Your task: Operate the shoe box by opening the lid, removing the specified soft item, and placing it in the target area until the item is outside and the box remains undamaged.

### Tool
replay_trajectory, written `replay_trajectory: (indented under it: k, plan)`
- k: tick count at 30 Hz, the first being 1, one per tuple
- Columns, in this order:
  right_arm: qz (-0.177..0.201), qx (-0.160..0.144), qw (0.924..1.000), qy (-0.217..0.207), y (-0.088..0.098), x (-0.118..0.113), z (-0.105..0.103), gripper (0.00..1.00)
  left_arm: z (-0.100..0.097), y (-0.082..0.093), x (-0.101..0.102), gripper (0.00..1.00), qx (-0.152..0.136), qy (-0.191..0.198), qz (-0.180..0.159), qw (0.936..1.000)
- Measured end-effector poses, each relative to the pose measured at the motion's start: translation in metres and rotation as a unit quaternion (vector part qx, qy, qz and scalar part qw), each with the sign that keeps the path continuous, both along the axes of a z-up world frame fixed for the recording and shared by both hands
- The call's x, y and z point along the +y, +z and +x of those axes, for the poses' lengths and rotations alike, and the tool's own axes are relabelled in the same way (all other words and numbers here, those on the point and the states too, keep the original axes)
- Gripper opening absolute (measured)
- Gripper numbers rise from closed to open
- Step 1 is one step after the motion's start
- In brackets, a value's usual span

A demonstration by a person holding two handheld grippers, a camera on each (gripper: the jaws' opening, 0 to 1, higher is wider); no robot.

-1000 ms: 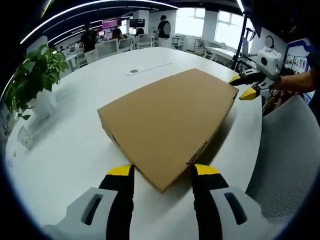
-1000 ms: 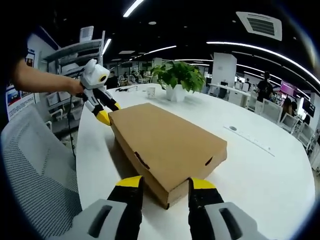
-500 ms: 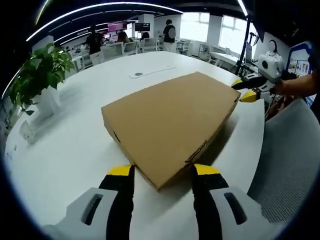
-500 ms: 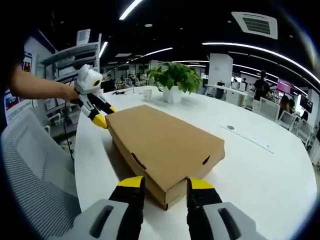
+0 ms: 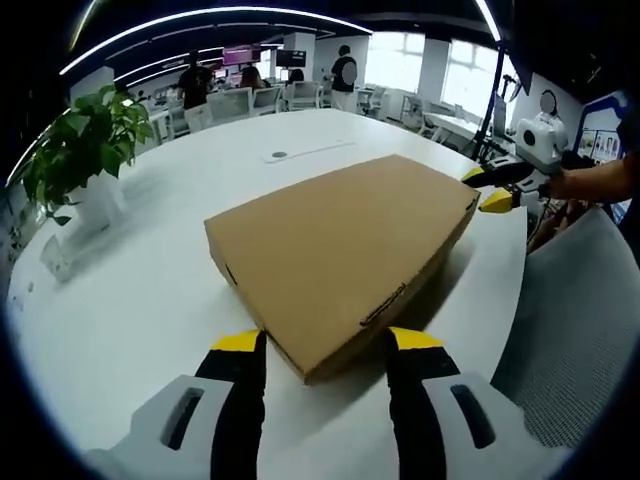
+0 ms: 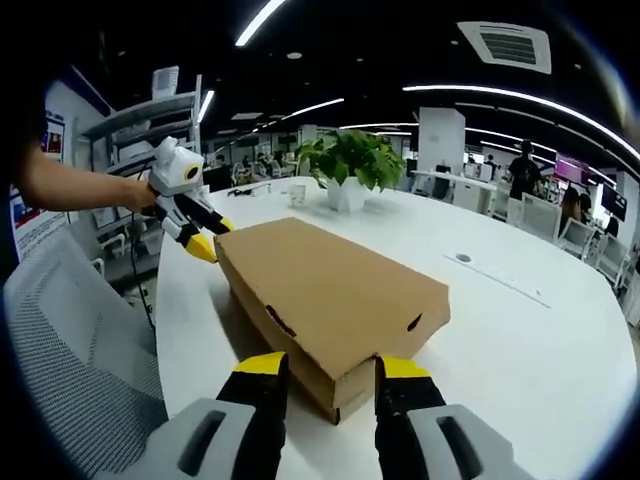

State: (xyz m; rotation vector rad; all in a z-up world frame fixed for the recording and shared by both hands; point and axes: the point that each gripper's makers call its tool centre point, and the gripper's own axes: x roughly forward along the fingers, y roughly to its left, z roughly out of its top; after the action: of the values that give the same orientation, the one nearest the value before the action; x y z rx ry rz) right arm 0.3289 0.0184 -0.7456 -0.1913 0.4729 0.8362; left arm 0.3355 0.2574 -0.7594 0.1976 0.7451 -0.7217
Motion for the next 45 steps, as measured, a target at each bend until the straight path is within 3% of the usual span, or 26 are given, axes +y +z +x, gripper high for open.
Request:
replay_trajectory:
  k: [9, 15, 33, 40, 45]
  plan:
    - [0.004, -0.017, 0.9998, 0.009, 0.02, 0.001, -0.001, 0.35, 0.0, 0.016, -0.001, 0.5, -0.013, 0.01, -0.018, 0.9997]
    - [0.008, -0.032, 0.9994, 0.012, 0.036, 0.002, 0.003, 0.36, 0.004, 0.035, 0.0, 0.49, -0.031, 0.028, -0.057, 0.9975]
    - [0.018, -0.078, 0.9968, 0.006, 0.075, 0.003, 0.029, 0.39, 0.03, 0.077, -0.001, 0.5, -0.084, 0.021, -0.057, 0.9946]
    - [0.023, -0.089, 0.9958, -0.005, 0.085, 0.001, 0.043, 0.36, 0.043, 0.086, 0.004, 0.41, -0.1, 0.026, -0.046, 0.9935]
    - [0.024, -0.099, 0.9947, -0.013, 0.09, 0.001, 0.051, 0.36, 0.056, 0.093, 0.011, 0.29, -0.115, 0.039, -0.04, 0.9918]
